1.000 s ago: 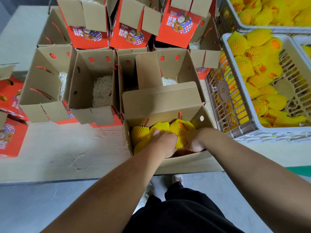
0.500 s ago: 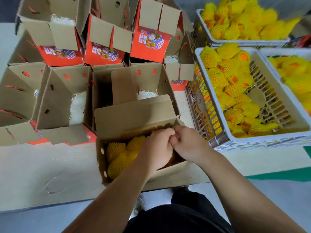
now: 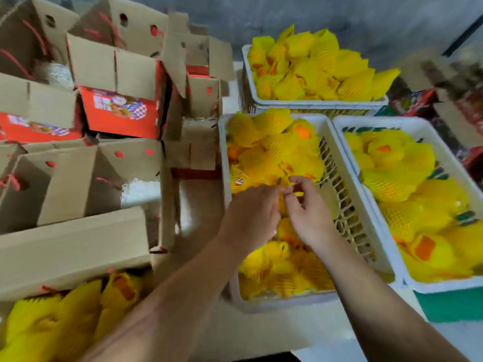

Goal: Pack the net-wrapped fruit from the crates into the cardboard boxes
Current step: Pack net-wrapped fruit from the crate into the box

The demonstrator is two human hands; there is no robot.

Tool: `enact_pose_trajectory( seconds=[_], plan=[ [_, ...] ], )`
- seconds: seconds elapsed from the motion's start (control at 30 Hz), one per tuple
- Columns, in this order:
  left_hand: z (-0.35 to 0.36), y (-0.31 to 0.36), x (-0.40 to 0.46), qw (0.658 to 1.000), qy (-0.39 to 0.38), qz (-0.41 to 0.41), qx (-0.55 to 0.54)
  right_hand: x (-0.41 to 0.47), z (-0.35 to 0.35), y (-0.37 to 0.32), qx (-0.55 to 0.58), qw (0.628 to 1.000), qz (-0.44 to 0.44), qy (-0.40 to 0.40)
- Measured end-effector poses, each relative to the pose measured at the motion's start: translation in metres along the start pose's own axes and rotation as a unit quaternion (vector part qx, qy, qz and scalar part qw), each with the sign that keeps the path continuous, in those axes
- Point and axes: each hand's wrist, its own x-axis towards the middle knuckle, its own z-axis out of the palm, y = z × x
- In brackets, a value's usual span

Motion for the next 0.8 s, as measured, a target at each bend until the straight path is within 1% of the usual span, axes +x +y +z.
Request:
enact_pose_trajectory(
  seconds=[0.07,0.1,0.17,0.23,0.27,0.33,0.4,0.47,0.63,0.67,0.73,0.8],
  plan=[
    [0.003,-0.011,0.019,0.999,-0.005,-0.008,0.054,0.038,-0.007,0.013,-0.064,0.998,-0.019,0.006],
    [0.005,-0.017,0.024,0.998,-0.006,-0.023,0.060,0.057,-0.007,0.017,-0.098,0.994,-0.046,0.003],
    [0.008,-0.022,0.026,0.998,0.015,-0.047,0.048,0.091,0.003,0.020,-0.181,0.978,-0.103,-0.032],
    [0.011,-0.024,0.024,0.996,0.035,-0.062,0.049,0.117,0.016,0.022,-0.310,0.939,-0.128,-0.079],
    [0.013,-0.024,0.023,0.996,0.034,-0.062,0.059,0.127,0.021,0.023,-0.370,0.915,-0.136,-0.084],
    [0.015,-0.023,0.021,0.994,0.009,-0.058,0.089,0.141,0.025,0.024,-0.435,0.884,-0.167,-0.047],
    [0.016,-0.023,0.021,0.992,-0.004,-0.063,0.113,0.149,0.027,0.023,-0.440,0.873,-0.212,-0.007],
    [0.016,-0.022,0.022,0.991,-0.002,-0.073,0.116,0.154,0.030,0.024,-0.435,0.867,-0.243,0.003],
    [0.015,-0.021,0.021,0.989,-0.011,-0.080,0.125,0.148,0.026,0.034,-0.485,0.845,-0.227,-0.003],
    [0.015,-0.021,0.021,0.989,-0.011,-0.077,0.123,0.147,0.025,0.034,-0.481,0.845,-0.233,-0.001],
    [0.015,-0.022,0.021,0.990,-0.007,-0.075,0.118,0.145,0.023,0.031,-0.444,0.862,-0.246,-0.004],
    [0.017,-0.024,0.023,0.989,-0.003,-0.084,0.119,0.137,0.020,0.028,-0.358,0.904,-0.233,-0.019]
  ],
)
